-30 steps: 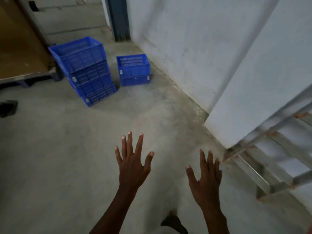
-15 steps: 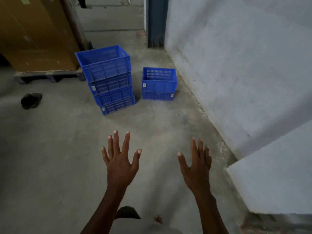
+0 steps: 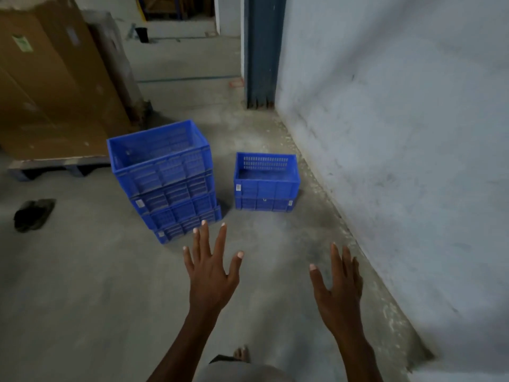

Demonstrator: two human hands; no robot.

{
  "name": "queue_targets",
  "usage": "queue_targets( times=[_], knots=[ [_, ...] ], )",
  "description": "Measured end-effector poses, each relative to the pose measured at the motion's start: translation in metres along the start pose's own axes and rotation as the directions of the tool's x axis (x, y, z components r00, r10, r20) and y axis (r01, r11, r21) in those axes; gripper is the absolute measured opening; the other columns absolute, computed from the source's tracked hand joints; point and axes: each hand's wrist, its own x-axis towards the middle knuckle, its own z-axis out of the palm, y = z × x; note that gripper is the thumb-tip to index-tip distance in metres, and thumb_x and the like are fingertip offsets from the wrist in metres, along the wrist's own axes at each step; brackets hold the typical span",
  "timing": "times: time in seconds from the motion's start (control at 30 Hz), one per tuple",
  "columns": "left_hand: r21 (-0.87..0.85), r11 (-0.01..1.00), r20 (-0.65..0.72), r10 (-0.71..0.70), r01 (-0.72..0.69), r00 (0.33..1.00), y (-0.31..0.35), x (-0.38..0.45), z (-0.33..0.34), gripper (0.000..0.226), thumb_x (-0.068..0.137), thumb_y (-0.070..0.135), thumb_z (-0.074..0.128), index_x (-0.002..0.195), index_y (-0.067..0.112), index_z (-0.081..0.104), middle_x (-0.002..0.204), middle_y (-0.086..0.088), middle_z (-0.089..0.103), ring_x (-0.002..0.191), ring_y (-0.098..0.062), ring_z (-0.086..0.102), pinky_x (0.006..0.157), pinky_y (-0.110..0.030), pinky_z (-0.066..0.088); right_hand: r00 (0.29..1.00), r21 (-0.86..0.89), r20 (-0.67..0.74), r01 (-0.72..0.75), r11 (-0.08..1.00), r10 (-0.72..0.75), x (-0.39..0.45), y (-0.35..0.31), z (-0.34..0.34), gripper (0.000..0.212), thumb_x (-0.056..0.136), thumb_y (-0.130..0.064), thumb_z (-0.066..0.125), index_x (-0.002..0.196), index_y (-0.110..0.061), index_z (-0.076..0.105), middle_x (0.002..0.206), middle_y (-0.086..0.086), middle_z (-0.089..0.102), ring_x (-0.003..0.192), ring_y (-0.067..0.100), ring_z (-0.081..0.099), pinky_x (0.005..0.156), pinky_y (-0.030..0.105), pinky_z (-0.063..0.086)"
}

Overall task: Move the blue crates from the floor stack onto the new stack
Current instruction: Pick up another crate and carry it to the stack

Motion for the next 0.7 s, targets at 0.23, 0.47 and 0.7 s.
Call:
queue_targets(
  times=[0.23,0.47,0.7],
  knots=[
    [0.042,0.995,0.050,0.085,-0.087,0.995,0.039,0.175,0.060,0.070,0.097,0.067,0.033,0.159,0.041,0.013,0.169,0.007,-0.014,0.154,-0.016,-0.018,0.121,-0.046,-0.013,0.998,0.005,-0.009,-0.062,0.998,0.062,0.168,-0.014,0.035,0.072,0.095,-0.055,0.050,0.158,-0.035,0.023,0.169,-0.001,0.007,0.155,0.024,0.001,0.123,0.049,0.004],
    [0.073,0.996,0.077,-0.057,0.052,0.995,0.051,0.317,0.140,0.072,0.096,0.067,0.033,0.159,0.041,0.012,0.169,0.005,-0.014,0.153,-0.015,-0.022,0.122,-0.046,-0.014,0.997,-0.026,0.079,-0.018,0.999,0.020,0.370,0.002,0.079,0.072,0.096,-0.056,0.050,0.158,-0.039,0.018,0.169,0.000,0.006,0.155,0.025,0.000,0.123,0.051,0.004],
    [0.054,0.977,0.048,-0.207,0.205,0.977,0.061,0.446,0.184,0.071,0.095,0.063,0.037,0.159,0.039,0.019,0.170,0.003,-0.008,0.155,-0.017,-0.017,0.124,-0.049,-0.008,0.974,-0.137,0.198,0.137,0.981,-0.109,0.546,-0.017,0.114,0.075,0.093,-0.062,0.046,0.158,-0.039,0.017,0.169,0.000,0.010,0.154,0.030,0.006,0.121,0.055,0.007]
  ],
)
